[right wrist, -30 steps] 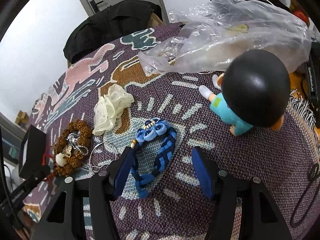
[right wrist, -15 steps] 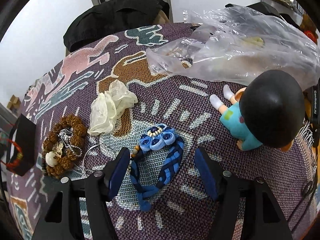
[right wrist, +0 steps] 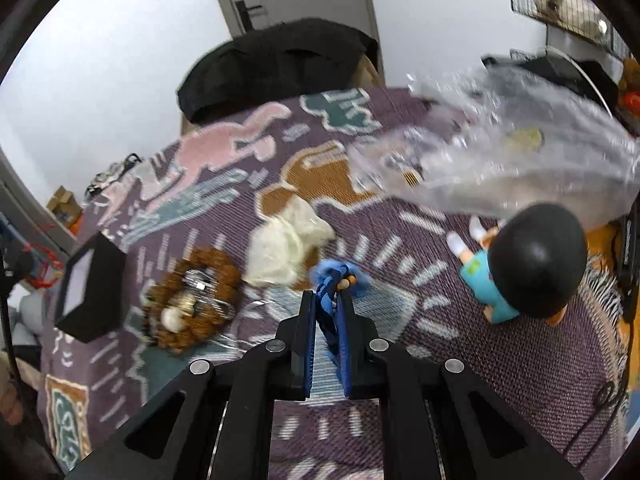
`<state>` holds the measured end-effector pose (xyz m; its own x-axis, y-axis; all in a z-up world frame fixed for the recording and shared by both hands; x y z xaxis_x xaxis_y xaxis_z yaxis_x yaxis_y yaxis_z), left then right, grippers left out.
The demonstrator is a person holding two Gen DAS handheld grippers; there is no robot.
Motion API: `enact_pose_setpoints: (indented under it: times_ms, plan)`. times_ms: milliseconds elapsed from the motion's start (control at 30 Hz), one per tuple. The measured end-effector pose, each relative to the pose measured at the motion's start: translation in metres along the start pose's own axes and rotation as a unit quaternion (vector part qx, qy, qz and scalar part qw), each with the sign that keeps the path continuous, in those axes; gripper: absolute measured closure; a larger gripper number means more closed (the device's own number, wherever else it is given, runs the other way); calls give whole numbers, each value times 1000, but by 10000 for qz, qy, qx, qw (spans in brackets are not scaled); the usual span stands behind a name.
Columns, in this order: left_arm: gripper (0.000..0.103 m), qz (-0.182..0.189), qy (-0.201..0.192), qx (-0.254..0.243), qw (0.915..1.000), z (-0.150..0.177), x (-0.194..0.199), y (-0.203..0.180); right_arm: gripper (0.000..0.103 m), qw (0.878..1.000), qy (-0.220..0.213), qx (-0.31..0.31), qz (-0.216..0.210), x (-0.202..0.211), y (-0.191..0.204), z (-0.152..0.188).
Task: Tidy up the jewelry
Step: 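Carry the red bracelet into the black box and open left gripper while right lifts blue bracelet, then lower the blue bracelet into the black box and open right gripper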
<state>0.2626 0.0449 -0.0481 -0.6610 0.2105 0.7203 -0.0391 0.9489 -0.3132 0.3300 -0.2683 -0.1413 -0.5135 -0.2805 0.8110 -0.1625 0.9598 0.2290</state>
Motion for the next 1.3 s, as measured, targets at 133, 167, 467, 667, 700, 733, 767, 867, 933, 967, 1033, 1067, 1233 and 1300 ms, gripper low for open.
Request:
enact_pose_setpoints:
  times_ms: [133, 167, 467, 667, 700, 733, 767, 867, 933, 967, 1033, 1067, 1233, 1300]
  plan:
    - [100, -126, 47, 83, 9999, 0, -5, 14, 92, 9996, -191, 164, -126, 18, 20, -6]
    - [100, -114, 46, 122, 9998, 0, -6, 17, 92, 9993, -243, 220, -159, 22, 26, -8]
    - [54, -174, 246, 543, 9981, 2, -21, 54, 92, 9954, -625, 557, -468, 55, 76, -20]
    - [20, -249, -47, 624, 9977, 10, -7, 71, 92, 9911, -651, 825, -817, 59, 119, -22]
    - [20, -242, -46, 644, 9976, 11, -5, 74, 92, 9899, -644, 908, -877, 57, 131, -22]
    - [20, -262, -68, 656, 9975, 12, -1, 77, 92, 9891, -635, 962, -918, 56, 139, -22]
    - [20, -289, -97, 655, 9974, 12, 2, 79, 92, 9878, -620, 1039, -977, 54, 150, -22]
    - [20, -374, -228, 605, 9972, 14, 15, 87, 92, 9845, -585, 1223, -1114, 48, 178, -22]
    - [20, -434, -283, 570, 9970, 16, 22, 92, 92, 9831, -549, 1282, -1183, 42, 194, -21]
    - [20, -450, -314, 550, 9970, 17, 27, 95, 92, 9826, -511, 1291, -1234, 38, 201, -20]
    - [20, -505, -382, 553, 9965, 19, 35, 103, 92, 9814, -454, 1338, -1301, 32, 214, -19]
    - [20, -534, -410, 567, 9961, 20, 37, 106, 92, 9808, -436, 1388, -1295, 28, 222, -18]
    - [20, -692, -511, 738, 9935, 25, 51, 132, 92, 9788, -279, 1445, -1427, 10, 251, -15]
    - [20, -725, -520, 806, 9927, 25, 53, 139, 92, 9777, -245, 1485, -1467, 4, 261, -14]
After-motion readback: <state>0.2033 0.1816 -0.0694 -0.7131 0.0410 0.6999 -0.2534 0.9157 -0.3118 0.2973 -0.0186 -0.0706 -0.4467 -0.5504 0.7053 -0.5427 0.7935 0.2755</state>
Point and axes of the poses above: each gripper's, at about its wrist camera, not at the fingertips, and x roughly against the way its jaws point, y to its left, z to its underside, the point moved 4 cm from there along -x, roughly the way its jaws point, and after that the axes turned 5 degrees about y, right-handed, at the moved point
